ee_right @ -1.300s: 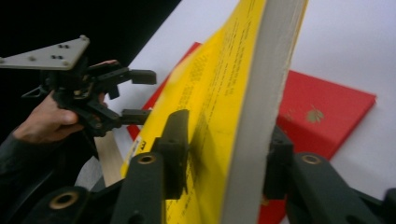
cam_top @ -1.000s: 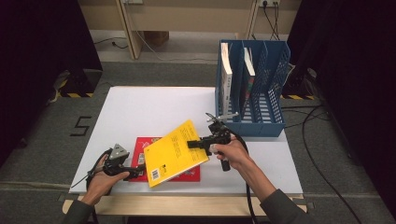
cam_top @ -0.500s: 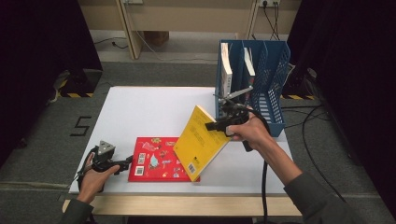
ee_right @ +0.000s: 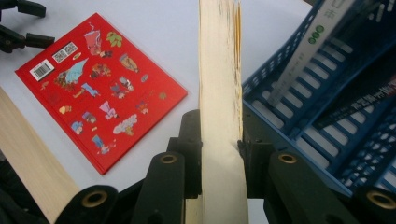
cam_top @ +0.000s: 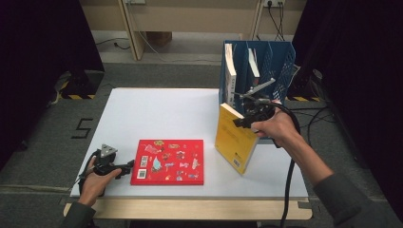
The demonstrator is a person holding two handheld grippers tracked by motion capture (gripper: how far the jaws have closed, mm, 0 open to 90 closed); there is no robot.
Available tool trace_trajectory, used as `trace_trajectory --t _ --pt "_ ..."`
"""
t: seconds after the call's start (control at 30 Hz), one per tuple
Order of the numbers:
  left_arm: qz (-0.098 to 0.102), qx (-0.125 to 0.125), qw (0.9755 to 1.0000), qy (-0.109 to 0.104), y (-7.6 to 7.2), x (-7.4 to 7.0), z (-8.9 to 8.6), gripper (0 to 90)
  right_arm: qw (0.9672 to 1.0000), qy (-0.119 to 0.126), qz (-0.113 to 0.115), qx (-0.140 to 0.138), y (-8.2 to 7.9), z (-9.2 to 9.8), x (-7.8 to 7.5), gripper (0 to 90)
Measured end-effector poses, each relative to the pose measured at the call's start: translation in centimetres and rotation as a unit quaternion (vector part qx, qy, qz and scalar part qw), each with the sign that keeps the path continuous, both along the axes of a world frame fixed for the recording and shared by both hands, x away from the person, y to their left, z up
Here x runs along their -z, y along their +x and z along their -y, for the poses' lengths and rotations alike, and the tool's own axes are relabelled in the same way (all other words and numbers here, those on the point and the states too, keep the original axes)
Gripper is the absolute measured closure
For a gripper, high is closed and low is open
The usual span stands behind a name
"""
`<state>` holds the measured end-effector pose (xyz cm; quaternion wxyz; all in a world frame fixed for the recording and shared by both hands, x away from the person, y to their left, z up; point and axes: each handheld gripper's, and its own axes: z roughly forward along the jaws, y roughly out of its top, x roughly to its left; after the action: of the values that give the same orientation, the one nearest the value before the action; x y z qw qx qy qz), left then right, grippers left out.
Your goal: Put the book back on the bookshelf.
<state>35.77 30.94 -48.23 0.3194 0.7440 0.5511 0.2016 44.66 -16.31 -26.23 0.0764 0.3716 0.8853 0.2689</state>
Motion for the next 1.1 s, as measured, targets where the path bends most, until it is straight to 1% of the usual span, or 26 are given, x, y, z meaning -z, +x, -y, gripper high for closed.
trace_trajectory --t 0.13,0.2,0.27,0.37,0.47,0.5,0.53,0.57,0.63,0.67,0.73,0.83,0.87,0.9,0.93,1.0,1.03,1.1 --pt "0.003 0.000 1.0000 0.003 0.0 0.0 0.1 14.1 0.9999 -0.005 -0.004 0.013 -0.4 1.2 -0.7 75.1" --pt "0.002 0.000 1.0000 0.002 0.0 0.0 0.0 14.1 0.9999 -0.005 -0.003 0.014 -0.6 1.7 -1.0 75.1" --pt "0.002 0.000 1.0000 0.003 0.0 0.0 0.1 14.1 0.9998 -0.005 -0.001 0.018 -0.8 2.1 -1.0 75.1" --pt "0.001 0.000 1.0000 0.001 0.0 0.0 0.0 14.0 0.9998 -0.008 -0.006 0.018 -1.0 2.4 -0.6 75.0" --pt "0.002 0.000 1.0000 0.002 0.0 0.0 0.1 13.9 0.9997 -0.003 -0.012 0.021 -1.0 2.6 0.1 74.6" --pt "0.002 0.000 1.0000 0.001 0.0 0.0 0.0 13.9 0.9995 0.004 -0.017 0.025 -1.1 2.6 0.1 74.5" --pt "0.002 0.000 1.0000 0.001 0.0 0.0 0.0 13.9 0.9996 0.003 -0.019 0.020 -1.1 2.7 0.1 74.1" --pt "0.002 -0.001 1.0000 0.002 0.0 0.0 0.1 13.9 0.9995 0.003 -0.022 0.022 -1.1 2.8 0.2 73.8" --pt "0.002 0.000 1.0000 0.001 0.0 0.0 0.1 13.8 0.9991 0.006 -0.028 0.031 -1.0 2.9 0.3 72.6" --pt "0.002 0.000 1.0000 0.001 0.0 0.0 0.0 13.8 0.9987 0.006 -0.038 0.032 -1.0 3.0 0.5 72.0" --pt "0.002 0.000 1.0000 0.001 0.0 0.1 0.1 13.8 0.9982 0.001 -0.046 0.039 -1.0 3.1 0.7 71.5" --pt "0.002 0.000 1.0000 0.002 0.0 0.1 0.1 13.8 0.9979 0.003 -0.051 0.040 -0.9 3.2 0.8 71.2" --pt "0.002 -0.001 1.0000 0.002 0.0 0.1 0.1 13.8 0.9979 0.001 -0.054 0.037 -0.9 3.2 0.8 70.9" --pt "0.002 0.000 1.0000 0.002 0.0 0.1 0.1 13.8 0.9973 -0.005 -0.063 0.038 -0.8 3.1 1.0 70.8" --pt "0.002 0.000 1.0000 0.002 0.0 0.1 0.1 13.8 0.9971 -0.013 -0.066 0.036 -0.7 3.0 1.2 70.8" --pt "0.002 0.000 1.0000 0.002 0.0 0.1 0.1 13.8 0.9959 -0.030 -0.080 0.029 -0.7 2.7 1.9 71.2" --pt "0.002 -0.001 1.0000 0.002 0.0 0.1 0.1 13.8 0.9956 -0.034 -0.083 0.026 -0.6 2.6 2.1 72.3" --pt "0.002 -0.001 1.0000 0.002 0.0 0.1 0.1 13.8 0.9959 -0.050 -0.073 0.018 -0.6 2.3 2.0 74.1"
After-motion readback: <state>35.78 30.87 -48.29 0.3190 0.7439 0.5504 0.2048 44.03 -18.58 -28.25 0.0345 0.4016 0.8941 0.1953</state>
